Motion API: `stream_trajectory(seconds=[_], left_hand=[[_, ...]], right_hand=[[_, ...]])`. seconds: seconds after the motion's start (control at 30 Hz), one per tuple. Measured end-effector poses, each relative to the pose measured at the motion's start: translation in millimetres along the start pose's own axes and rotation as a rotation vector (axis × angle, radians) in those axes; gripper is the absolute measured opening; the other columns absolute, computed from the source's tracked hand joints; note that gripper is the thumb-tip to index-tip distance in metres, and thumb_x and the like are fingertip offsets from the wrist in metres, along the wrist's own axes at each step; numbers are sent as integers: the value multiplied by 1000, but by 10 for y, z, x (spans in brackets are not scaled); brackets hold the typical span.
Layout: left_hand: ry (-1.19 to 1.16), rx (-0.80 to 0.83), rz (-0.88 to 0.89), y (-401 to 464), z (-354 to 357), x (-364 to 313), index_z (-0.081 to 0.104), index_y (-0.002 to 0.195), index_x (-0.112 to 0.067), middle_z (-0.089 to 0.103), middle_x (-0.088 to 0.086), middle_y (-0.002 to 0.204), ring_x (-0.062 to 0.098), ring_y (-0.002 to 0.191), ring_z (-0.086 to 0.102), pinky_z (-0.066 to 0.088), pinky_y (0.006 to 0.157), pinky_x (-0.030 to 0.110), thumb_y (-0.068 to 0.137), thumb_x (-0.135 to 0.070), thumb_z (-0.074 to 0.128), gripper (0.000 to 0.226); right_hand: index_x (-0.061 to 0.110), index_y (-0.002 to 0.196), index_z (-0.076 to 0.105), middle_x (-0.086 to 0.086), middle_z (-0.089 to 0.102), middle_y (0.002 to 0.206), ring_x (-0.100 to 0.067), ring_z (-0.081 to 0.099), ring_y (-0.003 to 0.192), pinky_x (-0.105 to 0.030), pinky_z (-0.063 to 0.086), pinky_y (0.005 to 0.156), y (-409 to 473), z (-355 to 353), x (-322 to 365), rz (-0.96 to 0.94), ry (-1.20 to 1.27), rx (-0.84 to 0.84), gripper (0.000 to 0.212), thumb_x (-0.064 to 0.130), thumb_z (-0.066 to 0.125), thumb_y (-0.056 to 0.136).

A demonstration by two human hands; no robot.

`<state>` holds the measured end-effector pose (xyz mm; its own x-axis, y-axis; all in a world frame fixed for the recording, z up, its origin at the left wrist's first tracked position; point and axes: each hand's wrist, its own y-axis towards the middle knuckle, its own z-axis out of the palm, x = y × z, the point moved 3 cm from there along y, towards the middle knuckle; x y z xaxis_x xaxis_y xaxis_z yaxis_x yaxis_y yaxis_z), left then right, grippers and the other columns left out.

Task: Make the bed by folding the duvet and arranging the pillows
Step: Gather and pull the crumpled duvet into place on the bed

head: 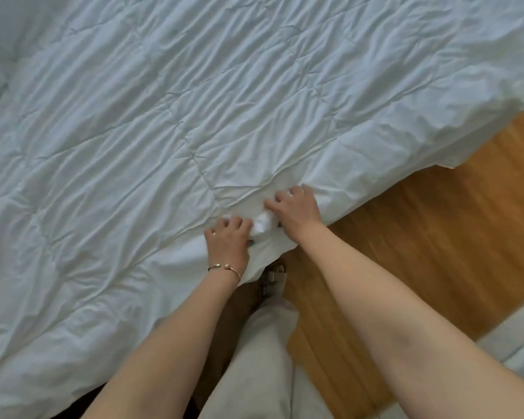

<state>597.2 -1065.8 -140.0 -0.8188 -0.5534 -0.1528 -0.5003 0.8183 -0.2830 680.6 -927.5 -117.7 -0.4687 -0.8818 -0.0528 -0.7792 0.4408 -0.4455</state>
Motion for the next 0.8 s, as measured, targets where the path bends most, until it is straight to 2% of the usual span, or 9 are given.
stream_trajectory(seconds=[0.1, 0.17, 0.33, 0.4, 0.47, 0.53, 0.6, 0.7, 0.8], left_hand=[[-251, -30, -113, 76, -33, 23, 68, 98, -21, 66, 1, 97, 30, 93, 59, 40, 72, 36, 78, -18, 72, 21], [-367, 50, -154, 39, -49, 57, 68, 102, -21, 67, 1, 98, 25, 94, 59, 35, 68, 30, 86, -21, 63, 17], [-358, 319, -117, -240, -57, -93, 67, 100, -21, 67, -3, 101, 22, 97, 59, 34, 68, 27, 91, -23, 57, 14], [-348, 512, -114, -76, -91, -141, 63, 96, -23, 64, -4, 100, 21, 96, 59, 40, 71, 29, 90, -31, 56, 12], [-362, 632, -69, 191, -199, -252, 60, 98, -23, 61, -5, 100, 20, 95, 58, 47, 78, 32, 90, -46, 53, 25], [-319, 496, -15, 472, -364, -428, 57, 117, -22, 57, -2, 119, 22, 107, 54, 46, 89, 35, 91, -49, 49, 39], [-256, 290, 8, 653, -527, -657, 40, 140, -26, 40, 1, 142, 25, 128, 39, 37, 101, 38, 92, -45, 50, 53], [-326, 321, -64, 845, -597, -1069, 25, 147, -34, 20, 1, 155, 27, 140, 20, 32, 110, 42, 88, -44, 57, 68], [-270, 374, -59, 1089, -544, -1580, 27, 145, -40, 18, -1, 156, 29, 141, 18, 35, 108, 47, 85, -49, 58, 68]], right_hand=[[32, 116, 57, 5, 63, 105, -23, 54, 110, -49, 1, 119, 69, -113, -160, -6, 46, -36, 26, 21, 50, 93], [34, 109, 60, 8, 65, 101, -18, 57, 104, -41, 10, 118, 21, -75, -230, 17, 188, 67, 21, 23, 51, 93], [29, 112, 63, 6, 67, 109, -19, 57, 101, -32, 33, 100, -266, 31, -314, -132, 245, 234, 20, 33, 53, 95], [30, 121, 61, 3, 62, 119, -22, 51, 114, -36, 28, 107, -285, -11, -420, -158, 215, 256, 29, 41, 49, 97], [34, 138, 45, 0, 43, 144, -26, 35, 134, -45, 16, 115, -297, -48, -648, -114, 185, 257, 43, 45, 46, 96], [40, 149, 20, 0, 10, 160, -27, 11, 146, -50, 8, 118, -336, -38, -1007, 41, 206, 275, 58, 40, 45, 97], [44, 151, 1, 4, -11, 162, -26, -5, 149, -50, 9, 118, -423, 4, -1366, 191, 253, 344, 73, 32, 46, 96], [45, 151, -6, 6, -16, 161, -25, -11, 148, -51, 10, 119, -510, -43, -1844, 260, 300, 404, 87, 25, 56, 92], [42, 152, -3, 6, -11, 161, -26, -8, 149, -51, 12, 118, -443, -125, -2427, 342, 374, 341, 88, 24, 58, 90]])
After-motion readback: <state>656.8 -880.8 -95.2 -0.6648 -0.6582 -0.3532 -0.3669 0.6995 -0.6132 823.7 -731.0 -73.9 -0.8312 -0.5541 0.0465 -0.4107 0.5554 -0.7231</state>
